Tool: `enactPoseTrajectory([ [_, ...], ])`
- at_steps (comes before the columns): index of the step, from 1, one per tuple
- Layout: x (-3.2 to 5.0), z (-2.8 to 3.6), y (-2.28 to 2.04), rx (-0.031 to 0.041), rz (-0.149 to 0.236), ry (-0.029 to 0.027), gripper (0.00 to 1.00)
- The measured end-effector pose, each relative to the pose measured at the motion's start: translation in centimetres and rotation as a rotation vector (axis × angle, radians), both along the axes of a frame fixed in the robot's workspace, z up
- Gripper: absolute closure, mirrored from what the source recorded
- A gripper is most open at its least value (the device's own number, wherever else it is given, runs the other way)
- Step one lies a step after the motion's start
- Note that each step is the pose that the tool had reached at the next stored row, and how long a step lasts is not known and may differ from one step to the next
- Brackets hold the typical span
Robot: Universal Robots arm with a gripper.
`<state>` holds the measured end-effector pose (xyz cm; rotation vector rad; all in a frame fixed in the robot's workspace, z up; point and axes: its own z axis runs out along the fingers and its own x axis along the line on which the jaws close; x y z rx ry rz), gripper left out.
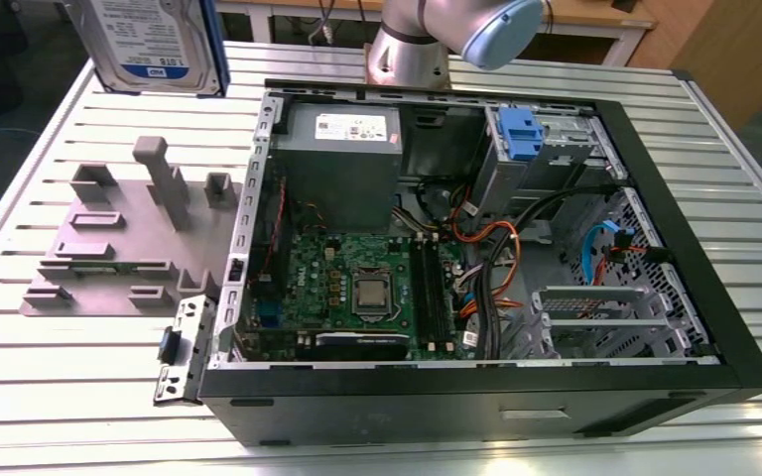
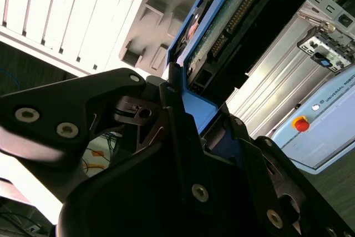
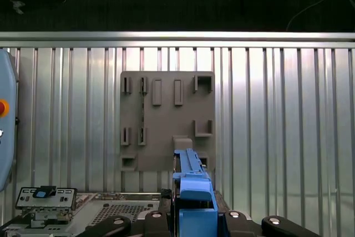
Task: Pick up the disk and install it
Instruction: 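Pick up the disk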
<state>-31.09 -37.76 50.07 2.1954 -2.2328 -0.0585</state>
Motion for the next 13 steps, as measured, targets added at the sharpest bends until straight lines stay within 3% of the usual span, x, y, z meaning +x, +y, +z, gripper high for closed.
enactPoseTrajectory([
  [13, 0.64, -0.01, -0.06, 0.0001, 0.0, -0.0001, 0.64],
])
